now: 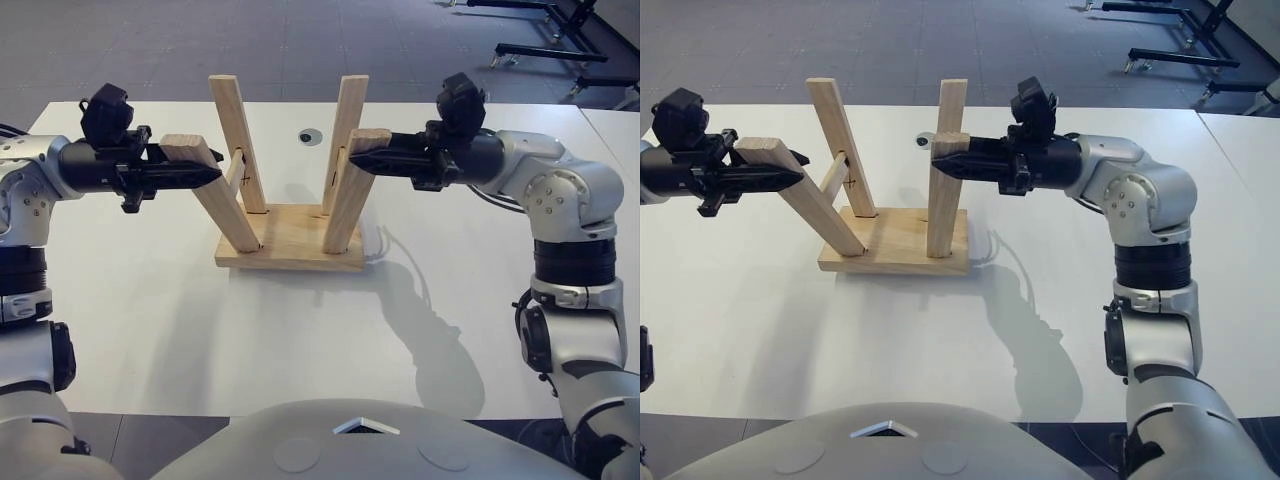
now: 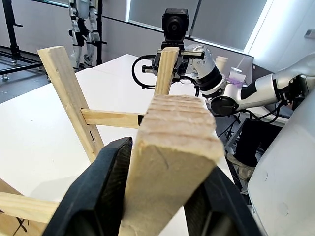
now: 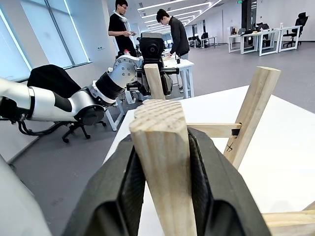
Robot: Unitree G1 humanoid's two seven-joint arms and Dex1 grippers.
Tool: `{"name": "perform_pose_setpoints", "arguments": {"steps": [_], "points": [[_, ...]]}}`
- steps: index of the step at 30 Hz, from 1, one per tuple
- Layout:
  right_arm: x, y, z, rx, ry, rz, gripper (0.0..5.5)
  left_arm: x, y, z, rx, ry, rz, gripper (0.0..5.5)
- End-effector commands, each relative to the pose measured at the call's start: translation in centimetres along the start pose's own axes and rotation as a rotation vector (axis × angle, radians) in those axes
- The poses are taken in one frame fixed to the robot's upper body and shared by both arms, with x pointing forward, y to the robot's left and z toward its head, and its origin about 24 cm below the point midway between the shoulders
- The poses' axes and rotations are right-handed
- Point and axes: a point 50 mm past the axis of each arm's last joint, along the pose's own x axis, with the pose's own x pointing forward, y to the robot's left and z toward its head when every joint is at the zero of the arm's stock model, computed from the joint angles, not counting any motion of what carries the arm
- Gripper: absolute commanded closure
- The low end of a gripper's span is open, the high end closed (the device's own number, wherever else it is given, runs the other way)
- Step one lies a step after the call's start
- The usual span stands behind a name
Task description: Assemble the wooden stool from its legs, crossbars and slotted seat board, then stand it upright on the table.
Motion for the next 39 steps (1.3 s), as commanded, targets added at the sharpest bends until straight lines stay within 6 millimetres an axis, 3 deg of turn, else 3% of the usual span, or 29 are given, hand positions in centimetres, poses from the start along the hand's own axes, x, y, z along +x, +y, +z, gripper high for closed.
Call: {"name": "perform_pose_setpoints", "arguments": {"steps": [1, 9, 17, 27, 39], "points": [[0.5, 0.1, 1.2, 0.107, -0.006, 0.015, 4.40, 1.0, 0.1, -0.9, -0.121, 0.007, -0.007, 4.04], [-0.5, -1.1, 1.5, 0.372, -0.093, -0.030, 4.40, 1.9, 0.9, -2.0, -0.384, -0.006, 0.044, 4.04], [-0.6, -1.7, -0.2, 0.462, -0.085, -0.074, 4.40, 2.0, 1.8, -1.7, -0.432, -0.098, 0.098, 4.04], [-0.4, -4.2, -5.0, 0.748, -0.082, -0.177, 4.40, 2.4, 4.0, -2.0, -0.600, -0.250, 0.240, 4.04], [-0.9, -5.7, -9.0, 0.927, -0.123, -0.310, 4.40, 3.7, 4.5, -4.4, -0.696, -0.191, 0.348, 4.04]]}}
